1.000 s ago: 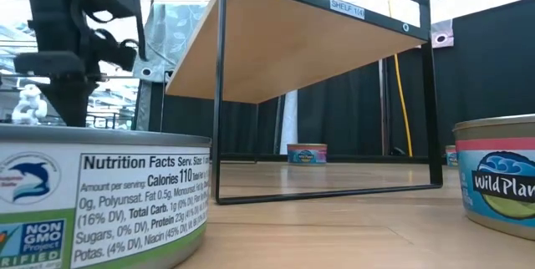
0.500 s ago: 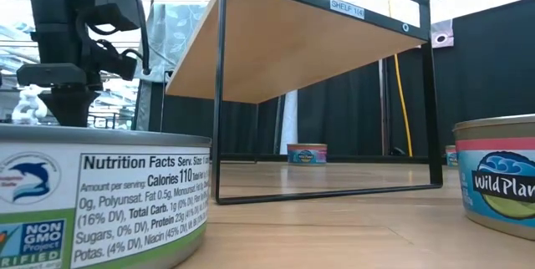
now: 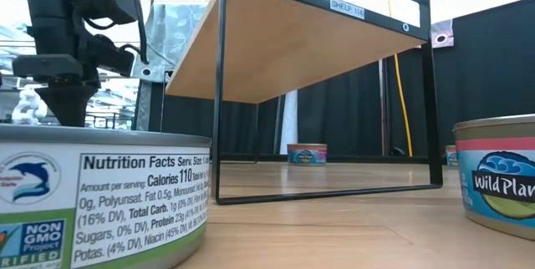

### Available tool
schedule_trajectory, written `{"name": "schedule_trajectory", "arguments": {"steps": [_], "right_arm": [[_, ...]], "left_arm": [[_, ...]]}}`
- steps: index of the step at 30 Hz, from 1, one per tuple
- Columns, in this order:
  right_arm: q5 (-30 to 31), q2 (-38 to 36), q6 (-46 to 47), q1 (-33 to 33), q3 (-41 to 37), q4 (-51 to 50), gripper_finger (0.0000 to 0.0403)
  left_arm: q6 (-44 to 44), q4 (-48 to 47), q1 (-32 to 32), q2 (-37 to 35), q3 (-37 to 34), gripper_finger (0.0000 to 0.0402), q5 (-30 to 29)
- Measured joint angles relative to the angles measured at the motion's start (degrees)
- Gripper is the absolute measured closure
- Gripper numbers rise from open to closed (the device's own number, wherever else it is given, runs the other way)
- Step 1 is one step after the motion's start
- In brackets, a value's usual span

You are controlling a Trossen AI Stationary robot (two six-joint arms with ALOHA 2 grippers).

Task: Stack canned seafood by type on shelf
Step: Stack the green tuna can on top of the green tuna can on the shelf

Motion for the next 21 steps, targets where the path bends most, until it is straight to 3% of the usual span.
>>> {"name": "schedule_trajectory", "arguments": {"steps": [21], "right_arm": [[-0.1,0.0,0.0,0.0,0.0,0.0,0.0028]], "left_arm": [[-2.0,1.7,-0.7,-0.1,-3.9,0.0401,3.0]]}}
